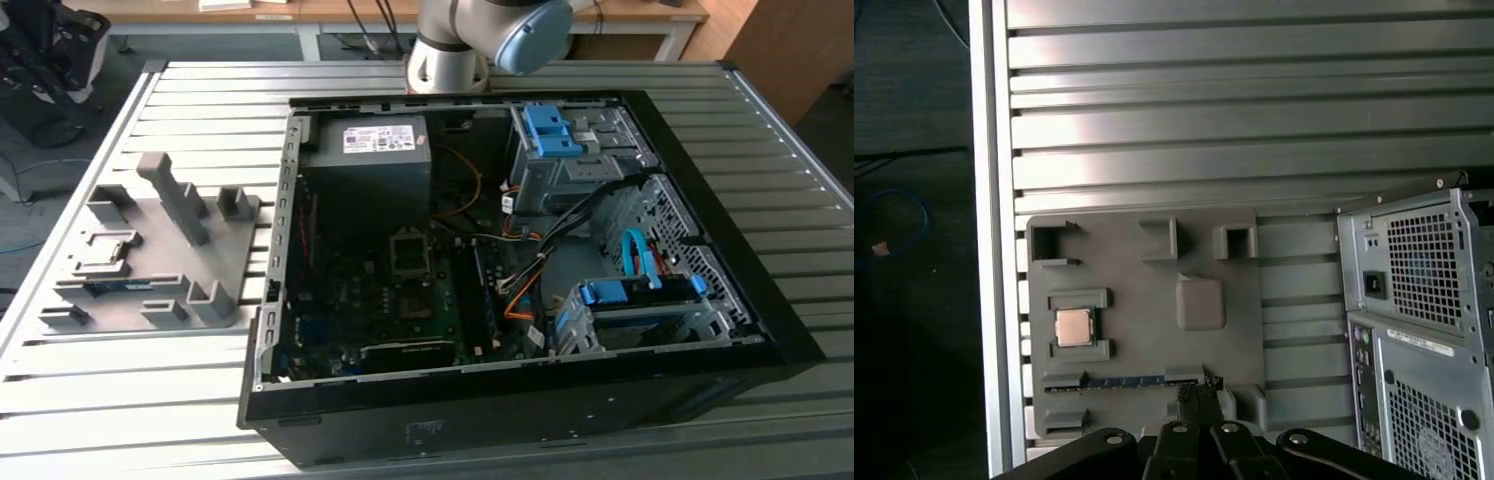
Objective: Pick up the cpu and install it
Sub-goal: 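Reach for the cpu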
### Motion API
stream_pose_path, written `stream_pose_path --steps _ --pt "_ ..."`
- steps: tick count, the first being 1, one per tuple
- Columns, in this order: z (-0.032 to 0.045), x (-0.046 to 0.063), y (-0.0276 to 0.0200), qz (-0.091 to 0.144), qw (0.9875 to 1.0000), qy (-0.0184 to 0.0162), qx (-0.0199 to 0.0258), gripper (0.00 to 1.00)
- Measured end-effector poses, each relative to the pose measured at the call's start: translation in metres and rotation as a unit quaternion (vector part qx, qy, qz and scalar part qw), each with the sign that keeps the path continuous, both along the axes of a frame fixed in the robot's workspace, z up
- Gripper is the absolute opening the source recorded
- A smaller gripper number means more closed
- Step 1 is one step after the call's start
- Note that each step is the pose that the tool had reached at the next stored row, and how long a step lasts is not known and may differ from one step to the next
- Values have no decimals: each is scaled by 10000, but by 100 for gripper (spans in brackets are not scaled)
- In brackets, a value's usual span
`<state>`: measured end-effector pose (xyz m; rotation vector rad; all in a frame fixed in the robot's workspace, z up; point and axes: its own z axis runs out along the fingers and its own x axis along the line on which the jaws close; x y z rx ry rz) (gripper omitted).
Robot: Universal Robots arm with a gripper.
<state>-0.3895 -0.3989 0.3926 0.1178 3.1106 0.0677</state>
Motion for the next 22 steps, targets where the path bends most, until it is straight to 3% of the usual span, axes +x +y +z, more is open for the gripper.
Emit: stream_pose_path --steps 13,22 --pt "-7 -383 0 0 10000 0 -1 10" --pt "-44 -559 0 0 10000 -2 0 10"
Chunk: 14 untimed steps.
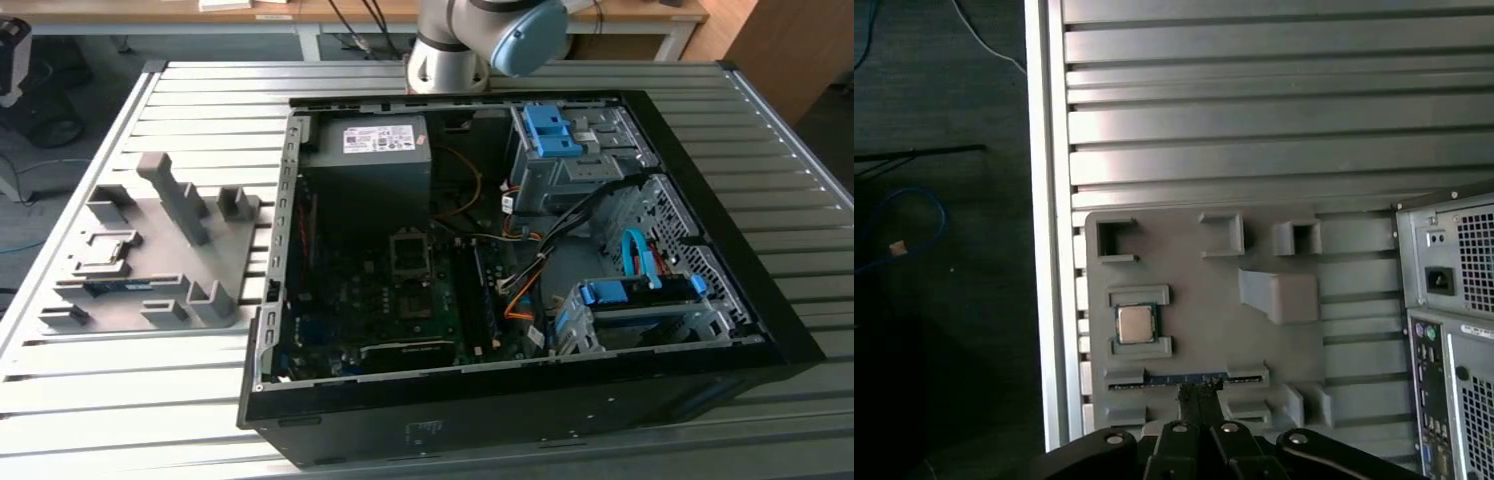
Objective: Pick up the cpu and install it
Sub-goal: 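Reach for the cpu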
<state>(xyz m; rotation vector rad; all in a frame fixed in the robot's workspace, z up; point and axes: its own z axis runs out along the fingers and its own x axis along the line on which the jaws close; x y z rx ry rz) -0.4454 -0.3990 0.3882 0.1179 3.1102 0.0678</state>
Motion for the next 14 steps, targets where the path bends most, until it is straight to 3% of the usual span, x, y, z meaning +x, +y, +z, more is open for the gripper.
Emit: stream_pose_path --steps 14 --pt "-222 -5 0 0 10000 2 -8 10"
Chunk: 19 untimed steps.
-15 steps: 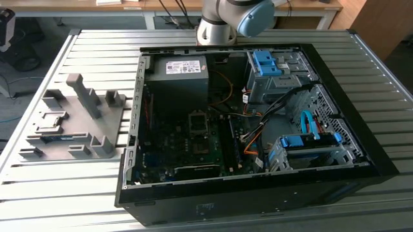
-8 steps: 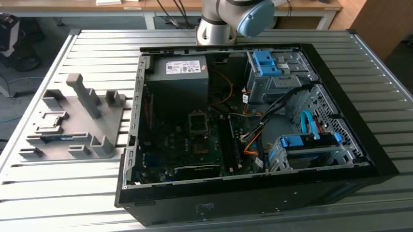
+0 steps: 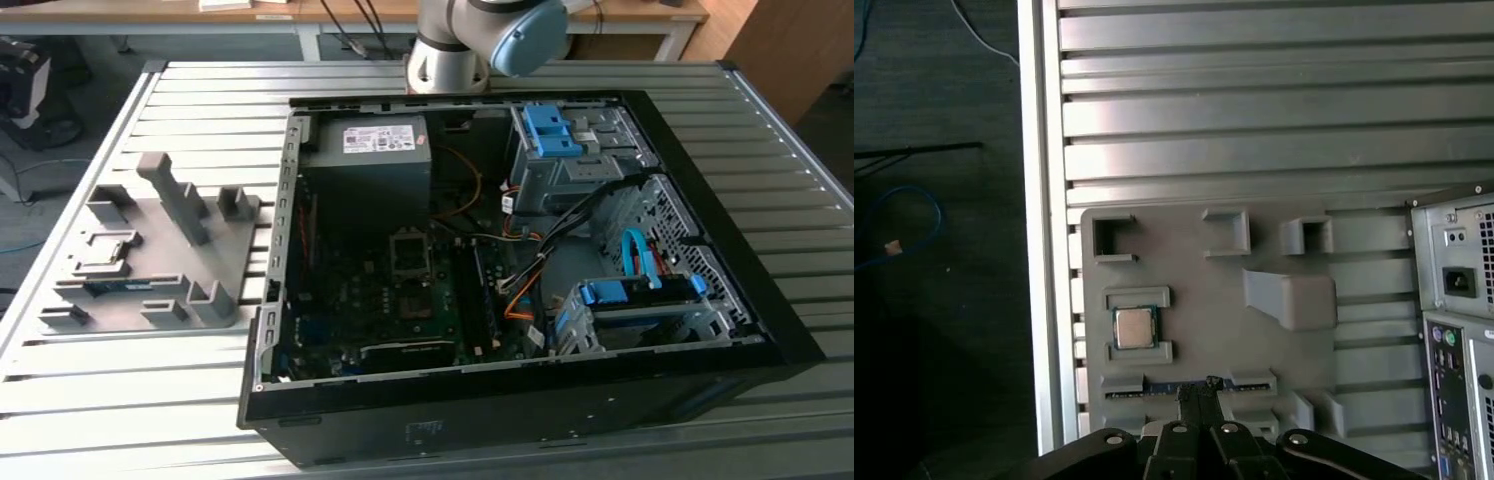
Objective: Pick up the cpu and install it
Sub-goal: 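Reach for the cpu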
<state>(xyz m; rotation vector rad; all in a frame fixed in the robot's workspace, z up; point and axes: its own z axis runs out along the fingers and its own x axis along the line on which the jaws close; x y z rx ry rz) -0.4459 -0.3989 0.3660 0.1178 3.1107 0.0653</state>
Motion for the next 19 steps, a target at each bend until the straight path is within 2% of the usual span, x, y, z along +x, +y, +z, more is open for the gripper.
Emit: stream_pose_path --steps 19 --pt "-150 -45 0 0 10000 0 -2 10"
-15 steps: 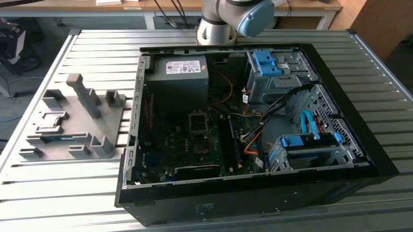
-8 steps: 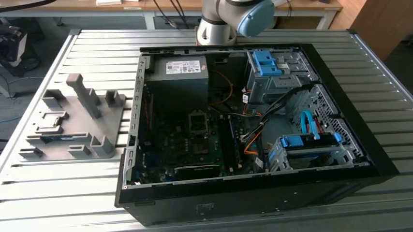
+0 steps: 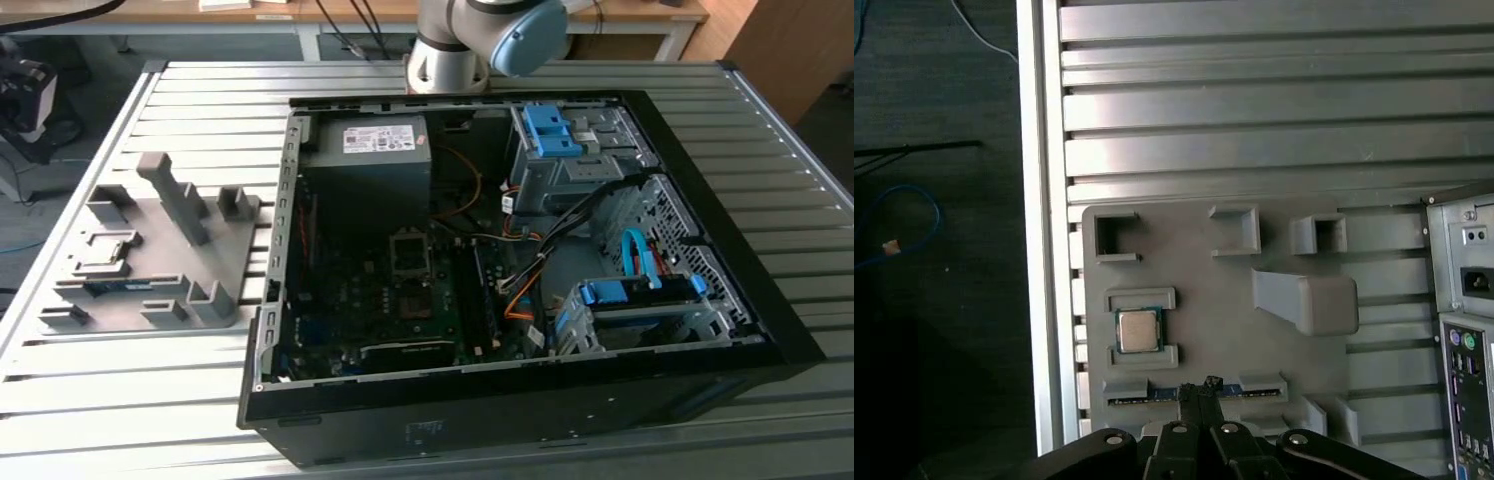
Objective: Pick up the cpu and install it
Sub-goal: 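Reach for the cpu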
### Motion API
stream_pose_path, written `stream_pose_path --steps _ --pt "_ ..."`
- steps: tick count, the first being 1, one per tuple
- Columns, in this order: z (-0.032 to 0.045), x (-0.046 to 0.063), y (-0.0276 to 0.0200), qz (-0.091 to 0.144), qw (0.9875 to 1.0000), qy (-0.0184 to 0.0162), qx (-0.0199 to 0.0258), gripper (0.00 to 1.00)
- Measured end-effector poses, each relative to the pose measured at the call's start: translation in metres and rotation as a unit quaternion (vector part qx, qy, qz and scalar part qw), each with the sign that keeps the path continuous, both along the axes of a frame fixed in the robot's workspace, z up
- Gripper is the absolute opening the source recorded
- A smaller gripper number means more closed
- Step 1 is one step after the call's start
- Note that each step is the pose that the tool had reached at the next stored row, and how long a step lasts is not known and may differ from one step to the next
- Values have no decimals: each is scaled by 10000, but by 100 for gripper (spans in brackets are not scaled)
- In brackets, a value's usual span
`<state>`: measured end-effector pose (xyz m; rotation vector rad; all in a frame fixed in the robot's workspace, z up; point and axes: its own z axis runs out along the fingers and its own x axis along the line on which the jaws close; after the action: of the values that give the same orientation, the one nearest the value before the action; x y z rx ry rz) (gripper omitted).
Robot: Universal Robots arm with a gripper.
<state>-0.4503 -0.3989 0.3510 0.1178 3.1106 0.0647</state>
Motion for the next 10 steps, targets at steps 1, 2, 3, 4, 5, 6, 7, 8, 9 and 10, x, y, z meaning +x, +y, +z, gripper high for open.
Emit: stream_pose_path --steps 1,2,3,4,5,6,7,8,9,10 --pt "-6 -3 0 0 10000 0 0 10" --pt "-12 -6 0 0 10000 0 -1 10" --pt "-17 -9 0 0 10000 0 -1 10" --pt "-22 -12 0 0 10000 0 -2 10" --pt "-27 -15 0 0 10000 1 -2 10" --pt "-33 -17 0 0 10000 0 -2 10" --pt "-38 -20 0 0 10000 0 -2 10" --pt "-43 -23 0 0 10000 0 -3 10" --pt "-48 -26 0 0 10000 0 -3 10" --pt "-53 -28 0 0 10000 0 -3 10"
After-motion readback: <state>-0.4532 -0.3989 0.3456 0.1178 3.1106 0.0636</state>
